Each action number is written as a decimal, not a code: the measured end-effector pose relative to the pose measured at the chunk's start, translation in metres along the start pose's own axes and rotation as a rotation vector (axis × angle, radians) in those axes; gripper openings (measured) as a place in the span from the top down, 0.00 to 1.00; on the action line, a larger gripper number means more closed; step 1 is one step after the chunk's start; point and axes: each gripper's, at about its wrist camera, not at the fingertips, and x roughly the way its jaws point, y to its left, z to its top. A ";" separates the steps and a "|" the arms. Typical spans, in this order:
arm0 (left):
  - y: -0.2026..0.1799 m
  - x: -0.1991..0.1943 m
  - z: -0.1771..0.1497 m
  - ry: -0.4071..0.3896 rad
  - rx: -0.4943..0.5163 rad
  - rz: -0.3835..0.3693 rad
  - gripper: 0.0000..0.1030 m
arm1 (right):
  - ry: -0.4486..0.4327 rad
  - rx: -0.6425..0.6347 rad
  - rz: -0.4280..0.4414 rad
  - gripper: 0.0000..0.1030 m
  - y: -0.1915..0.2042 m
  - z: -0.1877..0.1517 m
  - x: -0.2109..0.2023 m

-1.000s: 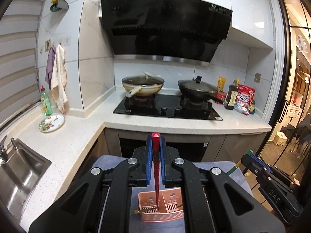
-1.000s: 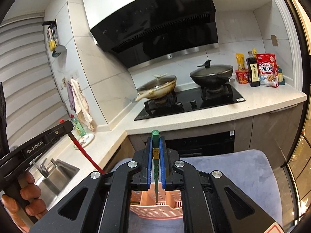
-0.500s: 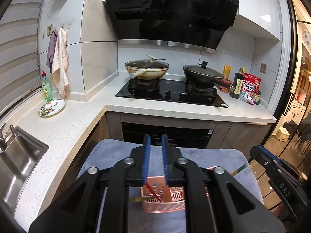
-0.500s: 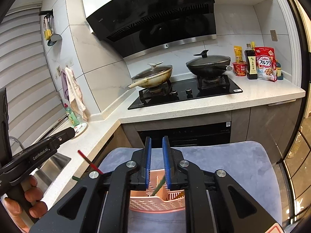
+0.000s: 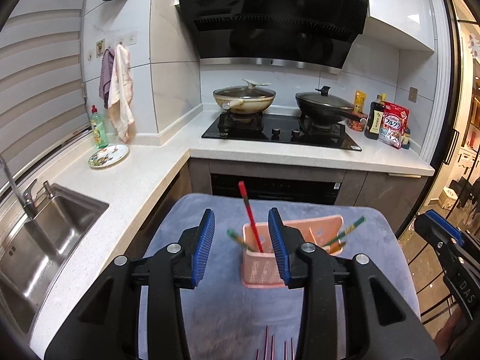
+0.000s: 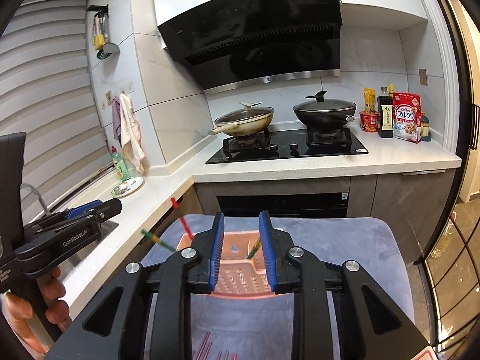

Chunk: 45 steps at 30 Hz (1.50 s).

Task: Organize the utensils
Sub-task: 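Open both tools to drop the chopsticks into the pink basket, then move both tools back down to the remaining chopsticks on the table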

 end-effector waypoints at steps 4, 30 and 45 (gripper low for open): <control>0.005 -0.020 -0.025 0.029 0.007 0.013 0.66 | 0.021 -0.017 0.007 0.76 0.007 -0.027 -0.028; 0.030 -0.088 -0.229 0.283 0.001 0.018 0.57 | 0.357 0.024 -0.013 0.76 0.009 -0.241 -0.108; 0.027 -0.089 -0.299 0.380 0.025 0.009 0.50 | 0.463 -0.027 -0.004 0.76 0.033 -0.300 -0.091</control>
